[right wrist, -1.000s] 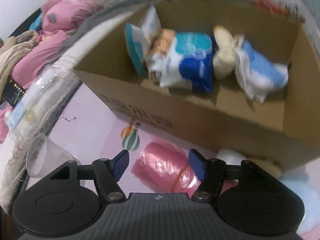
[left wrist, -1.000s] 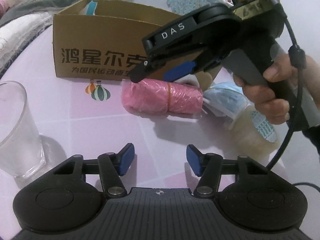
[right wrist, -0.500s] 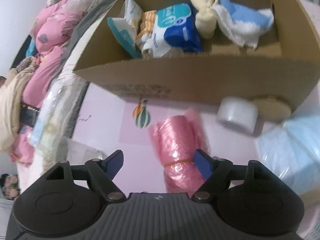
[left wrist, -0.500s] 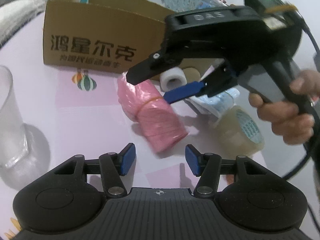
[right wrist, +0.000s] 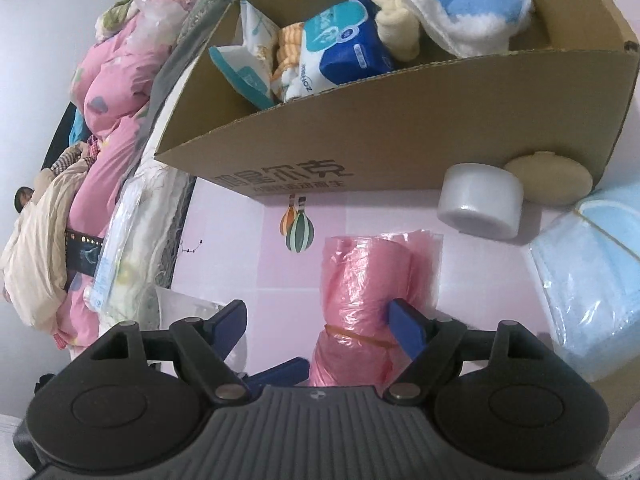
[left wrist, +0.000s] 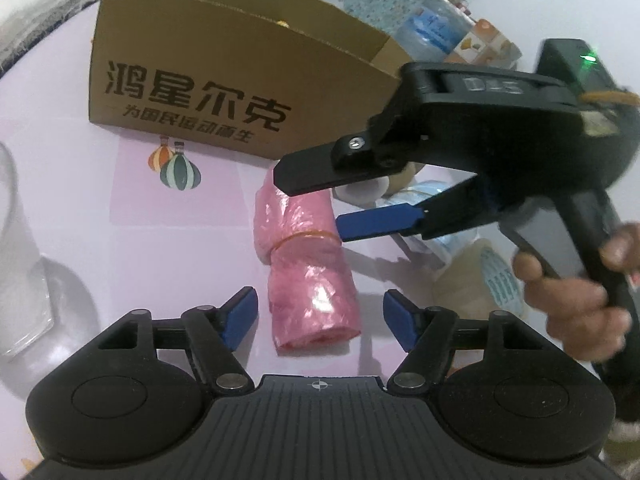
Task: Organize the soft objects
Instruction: 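Grasp the pink rubber-banded bag roll with the left gripper while the right gripper approaches it, then grasp the white tape roll with the right gripper while the left gripper holds the pink roll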
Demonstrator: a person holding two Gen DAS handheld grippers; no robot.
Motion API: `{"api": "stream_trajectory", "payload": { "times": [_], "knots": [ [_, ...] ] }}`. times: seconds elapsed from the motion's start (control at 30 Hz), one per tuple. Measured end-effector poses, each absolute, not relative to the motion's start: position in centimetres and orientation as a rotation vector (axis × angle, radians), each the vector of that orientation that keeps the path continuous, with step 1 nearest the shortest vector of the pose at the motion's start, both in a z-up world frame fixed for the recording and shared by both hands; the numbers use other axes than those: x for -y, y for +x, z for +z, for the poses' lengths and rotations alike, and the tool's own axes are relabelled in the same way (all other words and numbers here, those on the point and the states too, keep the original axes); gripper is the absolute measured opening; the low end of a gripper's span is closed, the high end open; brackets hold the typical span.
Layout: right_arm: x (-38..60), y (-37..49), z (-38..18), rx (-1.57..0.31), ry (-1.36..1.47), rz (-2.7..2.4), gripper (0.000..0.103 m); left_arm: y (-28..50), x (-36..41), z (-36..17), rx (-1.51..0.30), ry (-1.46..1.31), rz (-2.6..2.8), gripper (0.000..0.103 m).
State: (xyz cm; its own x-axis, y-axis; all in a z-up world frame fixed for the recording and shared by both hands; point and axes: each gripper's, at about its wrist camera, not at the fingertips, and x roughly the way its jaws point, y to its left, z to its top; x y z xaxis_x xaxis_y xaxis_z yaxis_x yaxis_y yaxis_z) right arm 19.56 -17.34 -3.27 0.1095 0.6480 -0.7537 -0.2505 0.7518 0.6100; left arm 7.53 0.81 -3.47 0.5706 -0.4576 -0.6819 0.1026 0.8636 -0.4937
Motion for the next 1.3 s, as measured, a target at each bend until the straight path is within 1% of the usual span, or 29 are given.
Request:
{"api": "stream_trajectory", "payload": {
  "times": [0.07, 0.13, 0.27, 0.5, 0.6, 0.63, 0.67, 0.7, 0.9, 1.0, 1.1, 1.13, 1.17, 1.2, 1.3],
  "knots": [
    [17.4, 19.5, -3.3, -1.293, 0.379, 0.699, 0.088, 8.0, -0.5, -3.6, -0.915, -0.424, -0.33, 0.066],
    [17.6, 19.3, -3.5, -1.301, 0.405, 0.725, 0.088, 8.5, -0.3, -3.7, -0.913, -0.417, -0.315, 0.066],
    [18.0, 19.0, -4.0, -1.31, 0.428, 0.741, 0.088, 8.9, 0.6, -3.6, -0.922, -0.373, -0.294, 0.057],
    [18.5, 17.6, -4.4, -1.346, 0.476, 0.774, 0.089, 6.6, 0.6, -2.9, -0.997, -0.33, -0.336, 0.057],
    [18.4, 16.0, -4.5, -1.371, 0.468, 0.811, 0.088, 5.4, 0.7, -2.6, -1.009, -0.284, -0.347, 0.061],
    [18.5, 15.6, -4.5, -1.379, 0.468, 0.82, 0.088, 5.2, 0.7, -2.4, -1.001, -0.273, -0.347, 0.065],
    [18.8, 15.3, -4.2, -1.373, 0.474, 0.829, 0.088, 5.2, 0.7, -2.2, -0.987, -0.26, -0.343, 0.072],
    [19.3, 15.1, -3.6, -1.354, 0.478, 0.829, 0.088, 5.3, 0.8, -2.0, -0.977, -0.248, -0.335, 0.075],
    [24.9, 15.5, 2.3, -1.115, 0.495, 0.728, 0.088, 7.5, 2.1, -2.0, -0.969, -0.186, -0.297, 0.075],
    [27.5, 15.8, 4.4, -1.024, 0.465, 0.643, 0.088, 7.6, 2.7, -2.8, -0.99, -0.152, -0.276, 0.071],
    [29.4, 16.2, 4.8, -0.99, 0.432, 0.564, 0.088, 7.6, 3.2, -3.1, -0.976, -0.115, -0.248, 0.063],
    [29.8, 16.3, 4.6, -0.991, 0.427, 0.547, 0.088, 7.6, 3.3, -3.2, -0.966, -0.1, -0.241, 0.057],
    [30.2, 16.6, 4.2, -0.999, 0.427, 0.532, 0.088, 7.6, 3.3, -3.3, -0.959, -0.089, -0.231, 0.049],
    [30.4, 16.9, 3.8, -1.012, 0.433, 0.52, 0.088, 7.5, 3.4, -3.1, -0.954, -0.08, -0.221, 0.045],
    [30.3, 17.7, 2.6, -1.042, 0.442, 0.512, 0.088, 7.5, 2.7, -3.1, -0.954, -0.112, -0.224, 0.043]
  ]
}}
